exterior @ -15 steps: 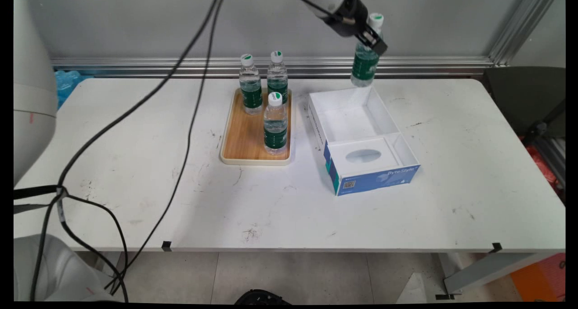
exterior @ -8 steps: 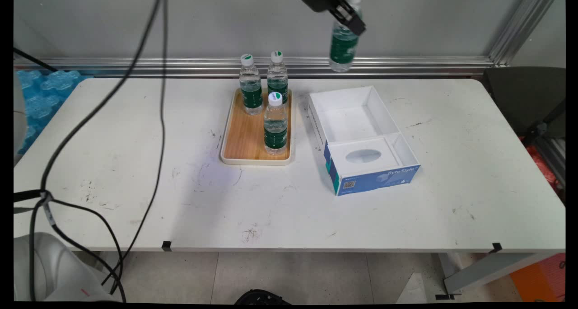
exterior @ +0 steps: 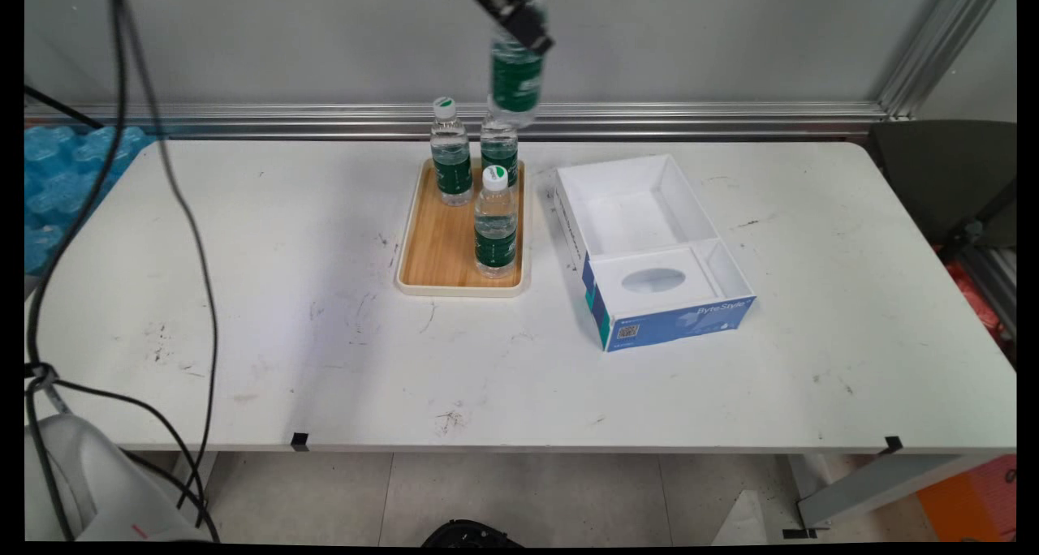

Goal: Place the picked object on the tray

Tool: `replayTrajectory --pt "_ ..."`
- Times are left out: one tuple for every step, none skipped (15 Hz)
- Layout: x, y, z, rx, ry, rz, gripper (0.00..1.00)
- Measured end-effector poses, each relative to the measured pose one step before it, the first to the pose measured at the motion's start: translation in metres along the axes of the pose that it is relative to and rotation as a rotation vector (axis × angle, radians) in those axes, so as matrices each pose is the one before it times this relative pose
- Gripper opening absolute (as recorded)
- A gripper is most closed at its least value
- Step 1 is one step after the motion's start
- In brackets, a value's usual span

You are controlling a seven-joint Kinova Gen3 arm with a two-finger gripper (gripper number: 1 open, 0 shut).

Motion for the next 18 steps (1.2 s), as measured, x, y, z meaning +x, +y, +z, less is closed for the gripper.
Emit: replayTrajectory --pt "-0.01159 -0.00342 -0.0129 0.00173 -0.01492 -0.00443 0.0" --pt "-0.00837 -0.00284 -0.00852 0.00147 -0.01112 -0.001 0.0" --pt "-0.01022 -0.00389 -0.00908 0.00208 -0.01328 -0.00101 0.0" --pt "-0.00863 -0.00311 -0.00665 0.00055 -0.01044 -0.00077 0.0" --pt "-0.00579 -0.00201 -0.00386 -0.00013 -0.00739 -0.00025 0.0" --pt "-0.01004 -0.00351 -0.00543 -0.00068 -0.01034 -0.00028 0.0" --pt "-0.0082 -0.00267 -0.00325 -0.0009 -0.00823 0.00003 0.0" --pt "-0.00891 -0.00296 -0.0013 0.00101 -0.0057 -0.00274 0.0" --pt "-0.00831 -0.00236 0.00094 -0.00029 -0.00354 -0.00269 0.0" --pt "-0.00706 -0.00121 0.0024 -0.00172 -0.00381 -0.00103 0.0" --pt "-0.00675 -0.00093 0.00374 -0.00161 -0.00291 -0.00047 0.0" --pt "-0.00838 -0.00108 0.00636 -0.00241 -0.00234 -0.00262 0.0" --pt "-0.00775 -0.00104 0.00649 -0.00235 -0.00217 -0.00256 0.0" --pt "-0.00729 -0.00094 0.00734 -0.00381 -0.00002 -0.00208 0.0" --pt "-0.00783 -0.00038 0.00779 -0.00479 0.00086 -0.00227 0.0" --pt "-0.00612 -0.00011 0.00701 -0.00523 0.00144 -0.0013 0.0" --pt "-0.00544 -0.00012 0.00755 -0.00566 0.00371 -0.00039 0.0" --pt "-0.00749 0.00011 0.00983 -0.0058 0.00604 -0.00172 0.0"
